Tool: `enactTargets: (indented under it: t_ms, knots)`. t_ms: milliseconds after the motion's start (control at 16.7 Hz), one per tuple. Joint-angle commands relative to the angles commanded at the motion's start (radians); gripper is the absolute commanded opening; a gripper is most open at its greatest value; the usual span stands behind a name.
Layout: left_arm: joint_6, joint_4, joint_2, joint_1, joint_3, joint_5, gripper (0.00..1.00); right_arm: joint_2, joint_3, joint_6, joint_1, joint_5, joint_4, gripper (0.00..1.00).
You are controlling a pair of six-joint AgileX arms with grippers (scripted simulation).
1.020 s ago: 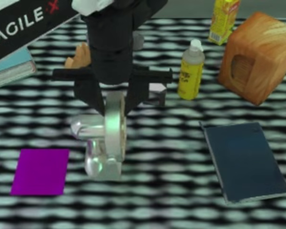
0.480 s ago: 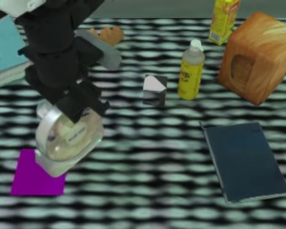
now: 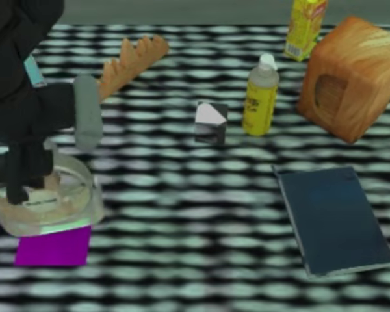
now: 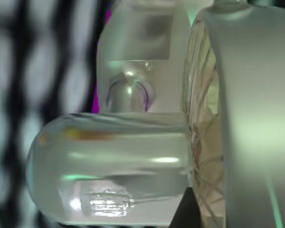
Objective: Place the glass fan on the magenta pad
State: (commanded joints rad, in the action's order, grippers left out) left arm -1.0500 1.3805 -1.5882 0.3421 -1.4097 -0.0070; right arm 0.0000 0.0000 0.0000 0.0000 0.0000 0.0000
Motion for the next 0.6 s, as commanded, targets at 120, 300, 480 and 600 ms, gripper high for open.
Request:
enactTargets:
  t_ms: [120, 300, 480, 600]
  knots:
    - [-0.122, -0.011, 0.036, -0.027, 0.05, -0.001, 0.0, 0.0, 0.0, 0.0, 0.0, 0.0, 0.0, 1.0]
    - [-0.226, -0.019, 0.067, -0.053, 0.098, -0.003, 0.0, 0.0, 0.0, 0.0, 0.0, 0.0, 0.0, 1.0]
    - [-0.243, -0.02, 0.072, -0.057, 0.105, -0.003, 0.0, 0.0, 0.0, 0.0, 0.0, 0.0, 0.0, 1.0]
    - [-0.243, -0.02, 0.072, -0.057, 0.105, -0.003, 0.0, 0.0, 0.0, 0.0, 0.0, 0.0, 0.0, 1.0]
